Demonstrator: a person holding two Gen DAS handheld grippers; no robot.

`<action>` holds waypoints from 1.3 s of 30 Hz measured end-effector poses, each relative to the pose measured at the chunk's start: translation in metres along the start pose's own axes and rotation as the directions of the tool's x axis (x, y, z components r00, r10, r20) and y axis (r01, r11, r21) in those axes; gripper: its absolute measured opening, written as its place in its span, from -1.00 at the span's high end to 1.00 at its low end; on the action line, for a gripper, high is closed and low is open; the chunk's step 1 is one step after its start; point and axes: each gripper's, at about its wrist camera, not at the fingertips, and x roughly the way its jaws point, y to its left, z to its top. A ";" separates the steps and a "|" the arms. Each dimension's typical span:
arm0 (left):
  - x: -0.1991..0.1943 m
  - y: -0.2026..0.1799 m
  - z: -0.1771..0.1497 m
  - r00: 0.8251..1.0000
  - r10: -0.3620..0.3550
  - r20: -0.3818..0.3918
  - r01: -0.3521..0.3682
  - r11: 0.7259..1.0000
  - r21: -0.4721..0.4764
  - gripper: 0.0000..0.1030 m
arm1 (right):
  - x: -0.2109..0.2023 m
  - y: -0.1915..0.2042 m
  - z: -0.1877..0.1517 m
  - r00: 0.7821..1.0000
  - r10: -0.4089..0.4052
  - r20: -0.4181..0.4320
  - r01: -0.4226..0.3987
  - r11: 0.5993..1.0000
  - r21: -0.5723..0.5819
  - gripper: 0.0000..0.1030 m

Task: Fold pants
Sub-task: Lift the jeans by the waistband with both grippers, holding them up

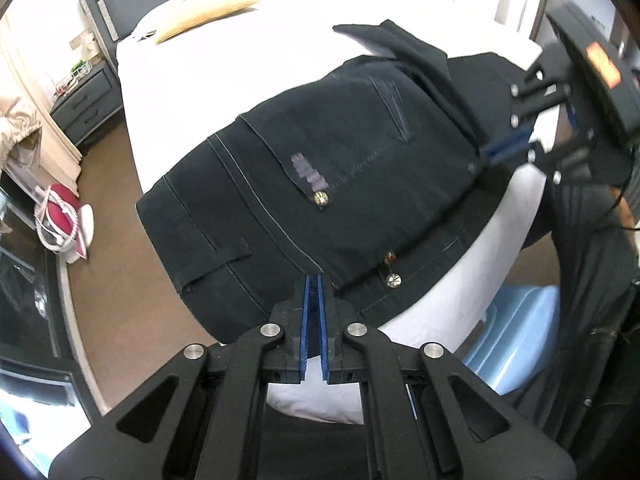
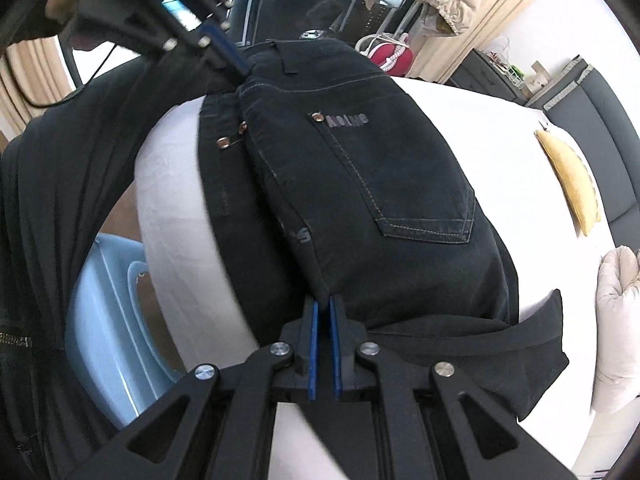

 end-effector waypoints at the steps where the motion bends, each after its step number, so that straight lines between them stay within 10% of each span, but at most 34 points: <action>1: -0.005 0.005 -0.001 1.000 -0.017 0.010 0.017 1.000 -0.007 0.94 | -0.001 0.002 -0.004 1.000 0.000 -0.002 0.000 1.000 -0.002 0.86; 19: 0.033 0.039 0.063 0.992 -0.117 -0.034 0.112 0.986 -0.125 0.94 | -0.004 0.028 -0.011 0.998 -0.060 -0.034 0.059 0.997 -0.040 0.85; 39: 0.045 0.029 0.045 0.984 -0.089 -0.153 0.079 0.994 -0.070 0.95 | 0.001 0.040 -0.014 0.995 -0.088 -0.039 0.087 0.995 -0.044 0.83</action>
